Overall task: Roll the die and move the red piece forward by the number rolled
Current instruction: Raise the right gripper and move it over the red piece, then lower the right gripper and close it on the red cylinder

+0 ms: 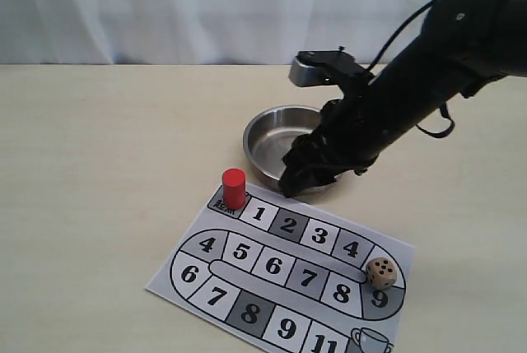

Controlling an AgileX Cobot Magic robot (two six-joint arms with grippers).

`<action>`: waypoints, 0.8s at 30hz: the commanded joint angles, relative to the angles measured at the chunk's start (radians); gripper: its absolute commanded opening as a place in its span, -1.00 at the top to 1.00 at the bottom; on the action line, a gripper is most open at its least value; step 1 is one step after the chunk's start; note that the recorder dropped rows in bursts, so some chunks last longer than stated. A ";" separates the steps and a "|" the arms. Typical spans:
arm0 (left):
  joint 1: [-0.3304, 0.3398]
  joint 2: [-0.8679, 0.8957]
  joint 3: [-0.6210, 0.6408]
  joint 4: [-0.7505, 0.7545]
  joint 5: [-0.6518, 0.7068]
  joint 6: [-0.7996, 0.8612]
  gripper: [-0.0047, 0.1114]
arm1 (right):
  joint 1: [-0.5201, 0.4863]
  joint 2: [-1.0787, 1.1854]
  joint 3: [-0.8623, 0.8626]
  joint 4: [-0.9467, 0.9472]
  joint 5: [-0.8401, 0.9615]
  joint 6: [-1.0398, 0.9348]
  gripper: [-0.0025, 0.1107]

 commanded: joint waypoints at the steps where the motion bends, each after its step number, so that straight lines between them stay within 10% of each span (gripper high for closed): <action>1: -0.006 -0.001 -0.006 -0.001 -0.007 -0.002 0.92 | 0.103 0.055 -0.089 -0.100 -0.047 0.035 -0.02; 24: -0.006 -0.001 -0.006 -0.001 -0.004 -0.002 0.92 | 0.242 0.334 -0.263 -0.356 -0.319 0.087 -0.02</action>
